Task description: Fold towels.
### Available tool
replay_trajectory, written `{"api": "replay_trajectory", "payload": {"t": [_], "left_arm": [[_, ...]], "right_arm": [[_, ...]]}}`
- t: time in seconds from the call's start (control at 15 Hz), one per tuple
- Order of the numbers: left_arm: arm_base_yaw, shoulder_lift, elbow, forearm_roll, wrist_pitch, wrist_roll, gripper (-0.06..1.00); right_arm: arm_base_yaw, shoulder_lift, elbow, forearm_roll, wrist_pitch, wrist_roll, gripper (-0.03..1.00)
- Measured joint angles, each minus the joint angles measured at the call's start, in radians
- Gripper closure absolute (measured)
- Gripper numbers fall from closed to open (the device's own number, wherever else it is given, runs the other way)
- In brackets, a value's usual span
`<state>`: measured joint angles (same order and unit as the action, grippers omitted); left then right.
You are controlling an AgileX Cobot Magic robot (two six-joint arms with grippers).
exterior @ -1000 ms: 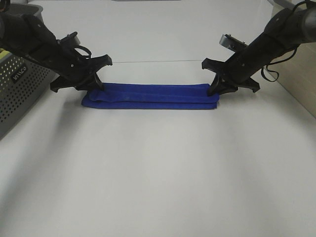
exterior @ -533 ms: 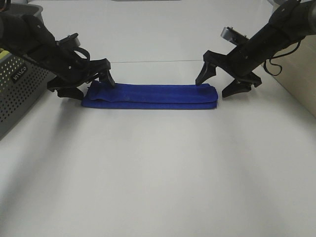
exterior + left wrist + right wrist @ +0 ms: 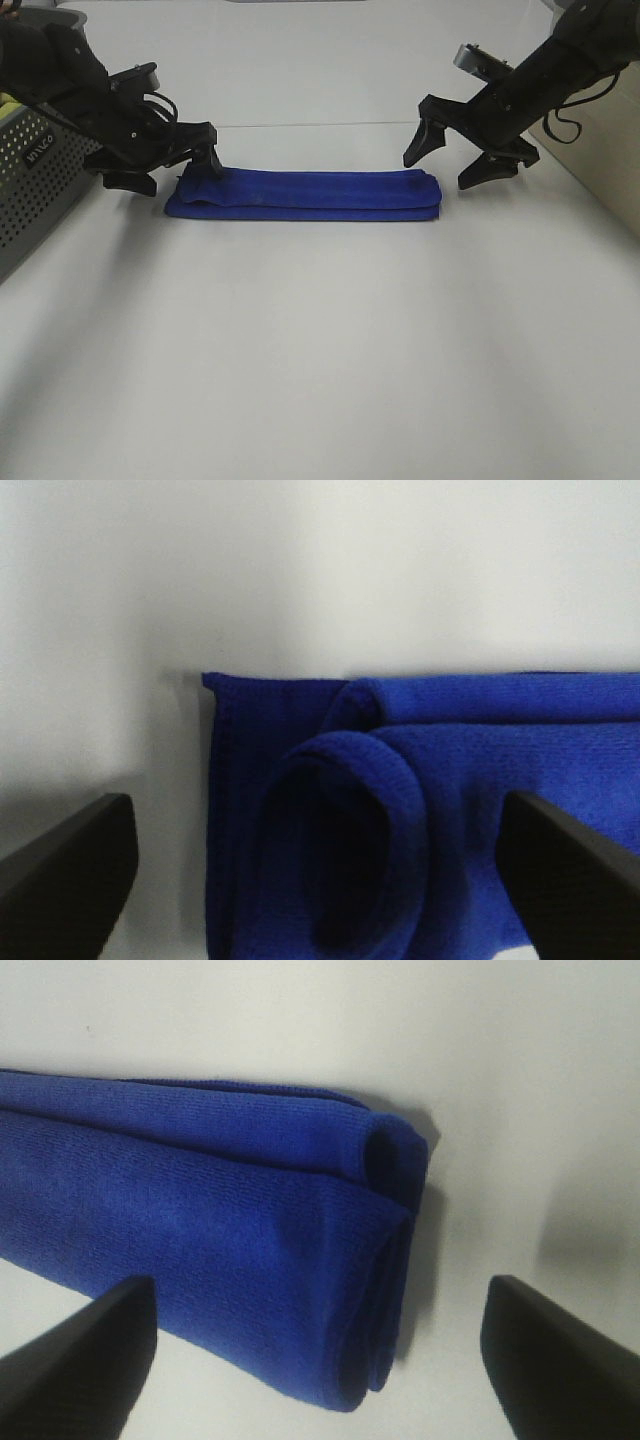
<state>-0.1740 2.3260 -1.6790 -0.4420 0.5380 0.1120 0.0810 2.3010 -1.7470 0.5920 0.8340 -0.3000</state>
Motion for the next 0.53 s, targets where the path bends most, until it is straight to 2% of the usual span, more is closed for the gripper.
{"api": "replay_trajectory", "payload": {"t": [0.13,0.33,0.47,0.53], "left_arm": [[0.0,0.013,0.0,0.0,-0.011,-0.001,0.04],[-0.002,0.032,-0.005,-0.048,-0.027,-0.001,0.07],[-0.005,0.04,-0.009,-0.072,-0.042,-0.001,0.13],[-0.007,0.042,-0.009,-0.09,-0.043,-0.001,0.19]], "right_arm": [[0.0,0.0,0.0,0.0,0.0,0.0,0.14],[0.0,0.0,0.0,0.016,-0.003,0.0,0.14],[0.0,0.0,0.0,0.037,-0.008,0.0,0.14],[0.0,0.0,0.0,0.044,-0.008,0.0,0.14]]}}
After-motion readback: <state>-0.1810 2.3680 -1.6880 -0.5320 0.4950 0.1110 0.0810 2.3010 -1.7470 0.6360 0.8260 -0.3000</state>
